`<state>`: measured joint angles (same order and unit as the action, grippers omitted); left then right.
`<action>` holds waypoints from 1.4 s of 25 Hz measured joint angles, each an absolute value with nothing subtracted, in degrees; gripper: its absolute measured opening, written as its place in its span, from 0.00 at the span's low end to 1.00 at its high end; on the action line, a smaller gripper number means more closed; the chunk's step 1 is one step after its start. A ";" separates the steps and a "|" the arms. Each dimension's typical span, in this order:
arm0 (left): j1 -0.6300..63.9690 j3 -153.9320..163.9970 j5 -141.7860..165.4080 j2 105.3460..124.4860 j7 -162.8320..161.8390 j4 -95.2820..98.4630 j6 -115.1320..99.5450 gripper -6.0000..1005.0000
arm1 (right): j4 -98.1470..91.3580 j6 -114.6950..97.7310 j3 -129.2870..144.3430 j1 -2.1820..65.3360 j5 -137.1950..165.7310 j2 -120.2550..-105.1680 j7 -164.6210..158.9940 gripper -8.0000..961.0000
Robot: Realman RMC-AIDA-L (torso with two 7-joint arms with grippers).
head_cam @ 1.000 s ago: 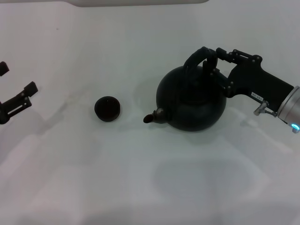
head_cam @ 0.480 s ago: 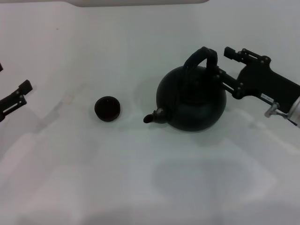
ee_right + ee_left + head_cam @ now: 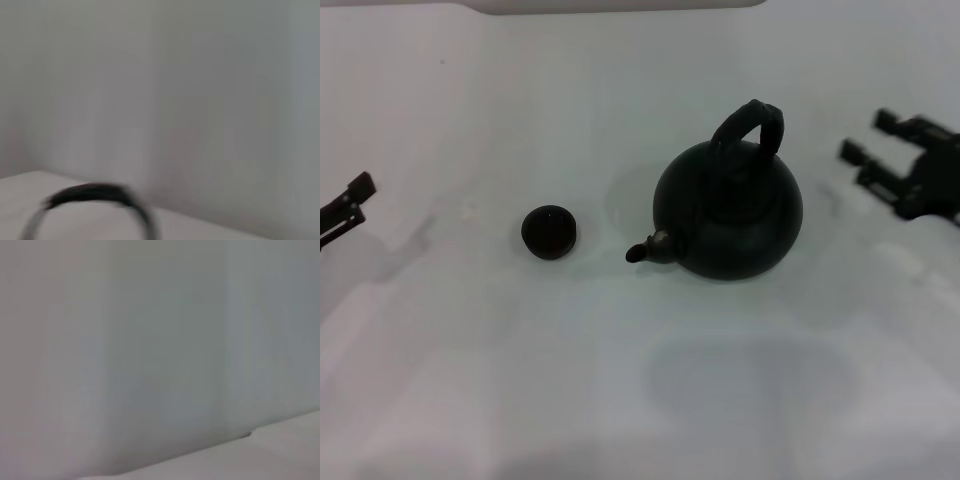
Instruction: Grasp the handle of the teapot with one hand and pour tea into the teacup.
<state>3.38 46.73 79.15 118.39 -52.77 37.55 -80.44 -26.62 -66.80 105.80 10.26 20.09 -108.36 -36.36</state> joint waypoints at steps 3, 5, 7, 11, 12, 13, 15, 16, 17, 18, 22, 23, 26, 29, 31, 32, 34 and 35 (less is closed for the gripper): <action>3.27 45.89 79.11 118.41 -52.83 37.35 -79.61 0.88 | -25.89 -66.39 99.41 9.11 20.10 -108.14 -35.55 0.61; 3.70 43.60 78.96 118.52 -52.75 36.17 -79.36 0.88 | -23.88 -65.87 91.73 8.85 20.09 -108.84 -33.28 0.61; 4.34 41.07 78.68 118.54 -52.66 34.71 -79.27 0.88 | -23.03 -65.66 88.68 8.89 20.09 -109.27 -31.89 0.61; 5.32 34.55 78.33 118.74 -52.52 32.27 -79.40 0.88 | -21.69 -63.03 80.50 9.13 20.08 -110.57 -28.12 0.61; 5.32 32.98 77.71 118.86 -52.50 31.92 -79.55 0.88 | -21.72 -61.95 78.70 9.20 20.07 -111.01 -27.75 0.61; 5.25 31.95 76.72 118.95 -52.41 31.50 -79.64 0.88 | -21.83 -60.76 77.16 9.30 20.07 -111.40 -27.48 0.61; 5.05 31.02 73.78 118.99 -51.71 30.20 -79.67 0.88 | -21.93 -58.86 74.28 9.57 20.05 -112.06 -26.61 0.61; 4.98 30.88 71.95 119.00 -50.87 29.34 -79.69 0.88 | -21.93 -58.28 73.30 9.69 20.05 -112.24 -25.88 0.61; 5.07 30.82 70.34 119.00 -49.31 28.24 -79.70 0.88 | -21.87 -57.76 72.33 9.80 20.04 -112.40 -24.89 0.61; 5.38 30.77 67.91 118.98 -46.65 26.43 -79.70 0.88 | -21.78 -57.47 71.60 9.91 20.03 -112.51 -23.80 0.61; 6.14 30.68 65.04 118.94 -41.14 22.93 -79.54 0.88 | -21.53 -57.26 70.39 10.51 19.85 -112.96 -20.30 0.61; 6.35 30.62 64.59 118.95 -39.70 22.02 -79.41 0.88 | -21.52 -57.32 70.13 10.53 19.84 -113.10 -19.94 0.61; 7.34 30.49 62.59 119.02 -34.98 18.29 -79.08 0.88 | -21.54 -57.62 69.30 10.56 19.75 -113.35 -19.45 0.61; 8.20 30.60 61.47 119.02 -31.91 15.34 -78.07 0.88 | -21.07 -58.29 69.25 10.57 19.57 -113.26 -18.13 0.60; 8.49 30.69 61.35 119.03 -31.26 14.33 -77.51 0.88 | -20.87 -58.50 69.23 10.59 19.55 -113.26 -17.62 0.60; 8.60 30.68 61.33 119.05 -31.14 13.86 -77.30 0.88 | -20.85 -58.50 69.10 10.62 19.53 -113.27 -17.39 0.60; 8.98 30.62 61.23 119.10 -31.04 12.98 -76.80 0.88 | -20.78 -58.17 68.46 10.64 19.53 -113.34 -17.21 0.60; 9.16 30.68 61.22 119.11 -31.02 12.75 -76.61 0.88 | -20.49 -57.85 67.70 10.66 19.71 -113.40 -17.20 0.60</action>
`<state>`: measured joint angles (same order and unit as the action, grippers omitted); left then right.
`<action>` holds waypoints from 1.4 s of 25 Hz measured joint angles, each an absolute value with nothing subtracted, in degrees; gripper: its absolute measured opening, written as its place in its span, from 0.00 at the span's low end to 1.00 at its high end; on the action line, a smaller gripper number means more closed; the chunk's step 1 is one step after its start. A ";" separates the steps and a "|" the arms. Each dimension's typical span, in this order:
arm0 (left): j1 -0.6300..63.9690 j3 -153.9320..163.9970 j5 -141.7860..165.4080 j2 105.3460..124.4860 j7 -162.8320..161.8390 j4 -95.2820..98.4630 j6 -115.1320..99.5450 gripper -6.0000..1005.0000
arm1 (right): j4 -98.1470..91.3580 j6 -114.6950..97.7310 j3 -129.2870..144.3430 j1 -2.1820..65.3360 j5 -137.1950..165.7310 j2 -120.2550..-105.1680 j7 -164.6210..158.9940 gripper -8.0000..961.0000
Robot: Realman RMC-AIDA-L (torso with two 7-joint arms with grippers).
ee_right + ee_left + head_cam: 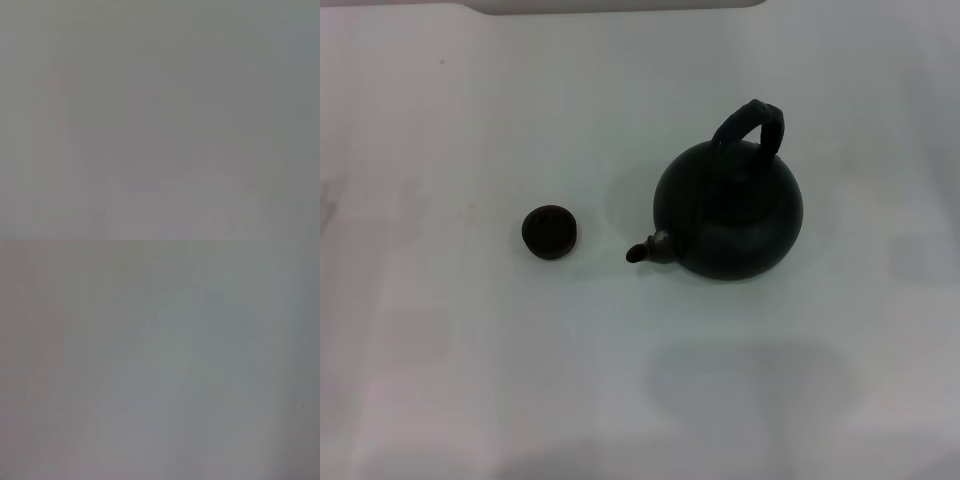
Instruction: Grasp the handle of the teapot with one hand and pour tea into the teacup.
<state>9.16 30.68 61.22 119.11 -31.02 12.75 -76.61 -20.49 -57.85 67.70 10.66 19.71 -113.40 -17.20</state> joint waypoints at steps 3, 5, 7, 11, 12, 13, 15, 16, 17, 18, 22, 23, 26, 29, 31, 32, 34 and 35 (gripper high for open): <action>9.49 30.79 61.21 119.14 -30.95 12.11 -76.28 0.88 | -19.95 -57.81 67.65 10.92 19.85 -113.40 -17.17 0.60; 10.01 30.67 61.19 119.19 -30.79 11.54 -75.65 0.88 | -19.34 -57.71 67.61 11.21 19.76 -113.39 -17.15 0.60; 10.86 30.51 61.11 119.19 -30.66 11.09 -74.29 0.88 | -18.94 -57.55 67.55 11.28 19.59 -113.49 -17.14 0.60; 11.13 30.49 61.08 119.16 -30.65 11.07 -73.95 0.88 | -18.55 -57.40 67.55 11.41 19.50 -113.81 -17.12 0.60; 11.15 30.50 61.07 119.11 -30.64 11.13 -73.94 0.88 | -18.51 -57.38 67.55 11.41 19.50 -113.91 -17.12 0.60; 11.16 30.50 60.98 119.06 -30.64 11.23 -73.92 0.88 | -18.49 -57.37 67.51 11.42 19.50 -114.09 -17.11 0.60; 11.17 30.49 60.67 118.96 -30.62 11.44 -73.91 0.88 | -18.46 -57.37 67.39 11.42 19.50 -114.46 -17.10 0.60; 11.20 30.49 60.56 118.90 -30.62 11.53 -73.91 0.88 | -18.39 -57.37 67.32 11.43 19.50 -114.56 -17.10 0.60; 11.24 30.49 60.50 118.88 -30.62 11.60 -73.91 0.88 | -18.27 -57.37 67.29 11.43 19.50 -114.66 -17.09 0.60; 11.31 30.49 60.49 118.86 -30.61 11.71 -73.91 0.88 | -18.08 -57.37 67.27 11.46 19.50 -114.69 -17.09 0.60; 11.42 30.50 60.47 118.83 -30.60 12.23 -73.91 0.88 | -17.25 -57.37 66.99 11.99 19.51 -114.93 -17.11 0.60; 11.42 30.49 60.46 118.80 -30.59 12.34 -73.91 0.88 | -17.12 -57.37 66.98 12.15 19.50 -114.99 -17.11 0.60; 11.43 30.49 60.46 118.74 -30.58 12.62 -73.91 0.88 | -16.59 -57.20 66.97 12.92 19.47 -115.05 -17.10 0.60; 11.41 30.49 60.46 118.74 -30.58 13.06 -73.91 0.88 | -15.41 -56.94 66.87 14.12 19.44 -115.05 -17.02 0.60; 11.38 30.48 60.46 118.79 -30.58 13.11 -73.82 0.88 | -14.52 -56.81 66.78 14.92 19.43 -115.05 -16.98 0.60; 11.39 30.46 60.46 118.79 -30.58 13.13 -73.77 0.88 | -14.14 -56.73 66.77 15.25 19.42 -115.05 -16.97 0.60; 11.40 30.42 60.34 118.78 -30.58 13.38 -73.68 0.88 | -13.68 -56.56 66.68 15.72 19.41 -115.04 -16.96 0.60; 11.40 30.40 60.03 118.78 -30.58 13.56 -73.62 0.88 | -13.60 -56.51 66.60 15.85 19.42 -115.05 -16.96 0.60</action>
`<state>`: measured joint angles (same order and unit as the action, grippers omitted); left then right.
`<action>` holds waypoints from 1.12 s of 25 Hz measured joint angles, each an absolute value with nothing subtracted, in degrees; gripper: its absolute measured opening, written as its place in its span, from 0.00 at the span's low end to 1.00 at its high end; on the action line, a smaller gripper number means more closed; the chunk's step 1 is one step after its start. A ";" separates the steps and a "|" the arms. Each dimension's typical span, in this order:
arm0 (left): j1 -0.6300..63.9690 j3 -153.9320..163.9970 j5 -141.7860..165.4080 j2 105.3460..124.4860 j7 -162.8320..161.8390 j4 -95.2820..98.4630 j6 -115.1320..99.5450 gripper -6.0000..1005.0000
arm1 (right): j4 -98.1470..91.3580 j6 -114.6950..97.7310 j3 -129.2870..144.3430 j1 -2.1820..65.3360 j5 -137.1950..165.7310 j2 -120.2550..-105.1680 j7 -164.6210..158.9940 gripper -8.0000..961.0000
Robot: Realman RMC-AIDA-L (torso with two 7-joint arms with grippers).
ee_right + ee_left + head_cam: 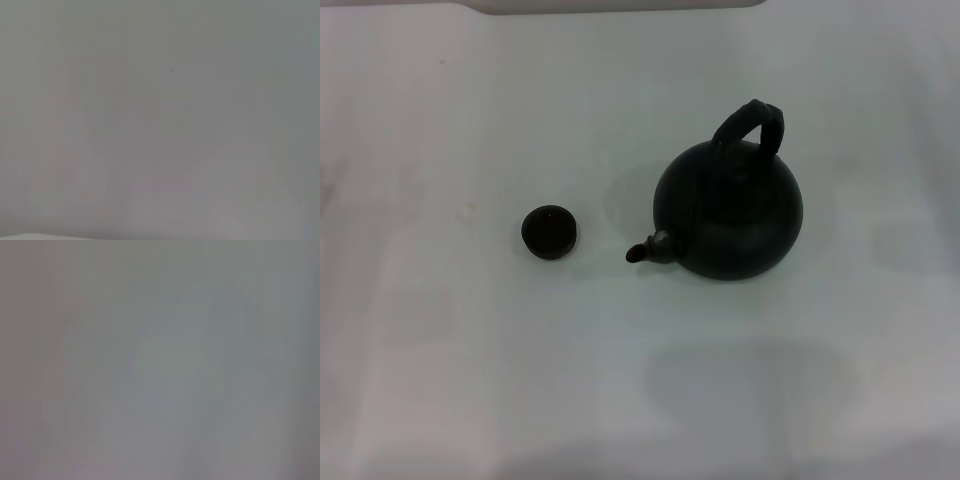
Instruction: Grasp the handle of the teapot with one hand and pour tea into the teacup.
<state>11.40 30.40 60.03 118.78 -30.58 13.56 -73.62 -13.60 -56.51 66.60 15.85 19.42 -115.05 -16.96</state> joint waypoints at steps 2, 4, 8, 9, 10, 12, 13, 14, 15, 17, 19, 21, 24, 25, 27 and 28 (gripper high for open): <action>11.32 30.41 59.34 118.79 -30.58 13.75 -73.51 0.88 | -13.59 -56.49 66.40 16.06 19.41 -115.04 -16.96 0.60; 11.28 30.40 58.94 118.76 -30.58 13.75 -73.45 0.88 | -13.58 -56.48 66.34 16.15 19.42 -115.05 -16.96 0.60; 11.41 30.47 58.90 118.71 -30.58 13.74 -73.39 0.88 | -13.50 -56.48 66.33 16.23 19.42 -115.04 -16.96 0.60; 11.42 30.47 58.89 118.71 -30.58 13.74 -73.39 0.88 | -13.45 -56.48 66.33 16.23 19.41 -115.04 -16.96 0.60; 11.42 30.45 58.89 118.71 -30.58 13.74 -73.38 0.88 | -13.43 -56.48 66.33 16.23 19.42 -115.04 -16.96 0.60; 11.42 30.42 58.88 118.72 -30.58 13.73 -73.38 0.88 | -13.40 -56.48 66.34 16.20 19.42 -115.04 -16.96 0.60; 11.42 30.42 58.88 118.72 -30.58 13.72 -73.38 0.88 | -13.38 -56.48 66.34 16.18 19.42 -115.04 -16.96 0.60; 11.42 30.41 58.88 118.73 -30.58 13.72 -73.38 0.88 | -13.38 -56.48 66.34 16.18 19.42 -115.04 -16.96 0.60; 11.41 30.41 58.88 118.73 -30.58 13.72 -73.38 0.88 | -13.37 -56.48 66.34 16.17 19.42 -115.04 -16.96 0.60; 11.39 30.45 58.88 118.74 -30.58 13.71 -73.38 0.88 | -13.32 -56.49 66.35 16.17 19.42 -115.07 -16.96 0.60; 11.43 30.61 58.90 118.74 -30.57 13.71 -73.39 0.88 | -13.01 -56.49 66.36 16.18 19.42 -115.11 -16.96 0.60; 11.45 30.69 58.96 118.73 -30.51 13.71 -73.47 0.88 | -12.71 -56.50 66.36 16.21 19.42 -115.12 -16.96 0.60; 11.45 30.79 59.07 118.77 -30.45 13.71 -73.55 0.88 | -12.61 -56.51 66.36 16.24 19.42 -115.13 -16.96 0.60; 11.44 30.81 59.15 118.78 -30.45 13.70 -73.55 0.88 | -12.59 -56.51 66.36 16.23 19.42 -115.13 -16.96 0.60; 11.43 30.83 59.30 118.77 -30.43 13.71 -73.54 0.88 | -12.49 -56.52 66.35 16.21 19.42 -115.13 -16.96 0.60; 11.43 30.84 59.33 118.78 -30.43 13.71 -73.54 0.88 | -12.34 -56.52 66.33 16.21 19.42 -115.13 -16.96 0.60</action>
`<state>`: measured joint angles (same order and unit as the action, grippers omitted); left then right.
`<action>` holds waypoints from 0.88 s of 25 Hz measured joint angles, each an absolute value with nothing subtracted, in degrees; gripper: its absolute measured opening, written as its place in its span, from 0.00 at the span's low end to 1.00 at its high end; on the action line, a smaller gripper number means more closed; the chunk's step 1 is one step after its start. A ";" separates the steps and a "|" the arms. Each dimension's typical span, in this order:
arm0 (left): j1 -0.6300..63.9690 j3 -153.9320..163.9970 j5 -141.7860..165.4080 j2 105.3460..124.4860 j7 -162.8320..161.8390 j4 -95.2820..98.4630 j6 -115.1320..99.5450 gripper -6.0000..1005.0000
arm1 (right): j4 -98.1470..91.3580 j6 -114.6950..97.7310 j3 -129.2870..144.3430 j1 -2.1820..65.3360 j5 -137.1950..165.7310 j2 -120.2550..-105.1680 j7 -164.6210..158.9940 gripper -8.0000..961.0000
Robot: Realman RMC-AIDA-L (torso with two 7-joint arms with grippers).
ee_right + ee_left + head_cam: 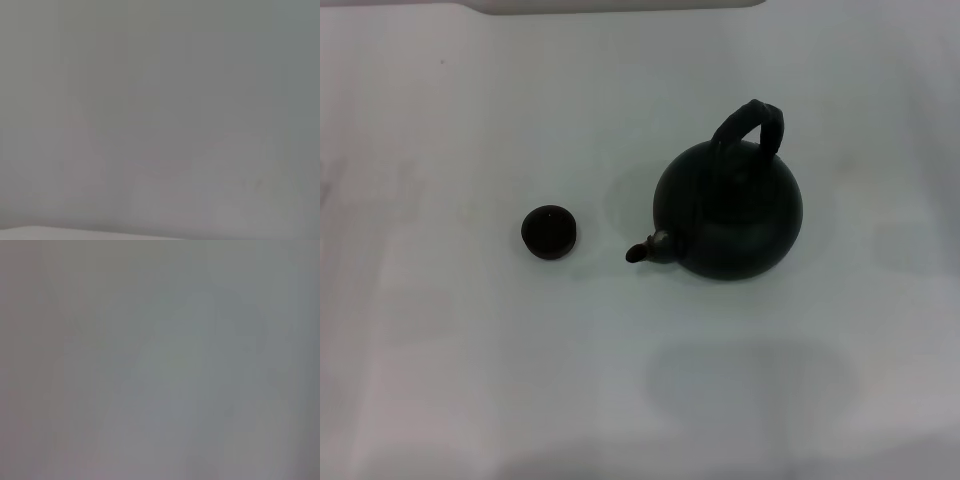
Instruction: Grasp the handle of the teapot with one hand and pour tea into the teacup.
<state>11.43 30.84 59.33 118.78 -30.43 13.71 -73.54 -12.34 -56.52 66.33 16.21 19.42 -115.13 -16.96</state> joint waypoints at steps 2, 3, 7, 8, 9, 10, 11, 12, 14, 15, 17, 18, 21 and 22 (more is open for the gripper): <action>11.43 30.85 59.35 118.77 -30.42 13.71 -73.56 0.88 | -12.17 -56.52 66.31 16.24 19.42 -115.13 -16.96 0.60; 11.47 30.85 59.35 118.77 -30.42 13.71 -73.61 0.88 | -12.15 -56.52 66.30 16.25 19.42 -115.13 -16.96 0.60; 11.78 30.85 59.42 118.74 -30.41 13.71 -73.64 0.88 | -12.12 -56.40 66.27 16.30 19.42 -115.13 -16.93 0.60; 11.81 30.86 59.44 118.74 -30.37 13.71 -73.58 0.88 | -12.13 -56.35 66.26 16.33 19.42 -115.13 -16.91 0.60; 11.84 30.85 59.46 118.74 -30.24 13.71 -73.51 0.88 | -12.12 -56.33 66.26 16.34 19.42 -115.14 -16.89 0.60; 11.88 30.85 59.46 118.74 -30.03 13.71 -73.48 0.88 | -12.12 -56.30 66.26 16.34 19.42 -115.13 -16.89 0.60; 11.91 30.85 59.47 118.74 -29.72 13.70 -73.46 0.88 | -12.12 -56.28 66.27 16.35 19.42 -115.13 -16.88 0.60; 11.94 30.85 59.48 118.74 -29.45 13.68 -73.45 0.88 | -12.12 -56.27 66.26 16.35 19.42 -115.12 -16.87 0.60; 11.98 30.85 59.50 118.74 -29.18 13.60 -73.44 0.88 | -12.09 -56.18 66.26 16.40 19.42 -115.08 -16.87 0.60; 12.01 30.85 59.50 118.74 -29.13 13.53 -73.43 0.88 | -12.06 -56.07 66.26 16.42 19.42 -115.06 -16.87 0.60; 12.02 30.85 59.51 118.74 -29.10 13.47 -73.42 0.88 | -12.03 -55.52 66.26 16.53 19.42 -115.05 -16.87 0.60; 12.02 30.84 59.51 118.73 -29.10 13.45 -73.41 0.88 | -12.03 -55.18 66.27 16.62 19.42 -115.05 -16.87 0.60; 12.04 30.85 59.51 118.74 -29.09 13.39 -73.35 0.88 | -12.03 -53.81 66.26 17.01 19.42 -115.04 -16.87 0.60; 12.05 30.84 59.50 118.74 -29.09 13.35 -73.33 0.88 | -12.03 -53.29 66.26 17.10 19.42 -115.04 -16.87 0.60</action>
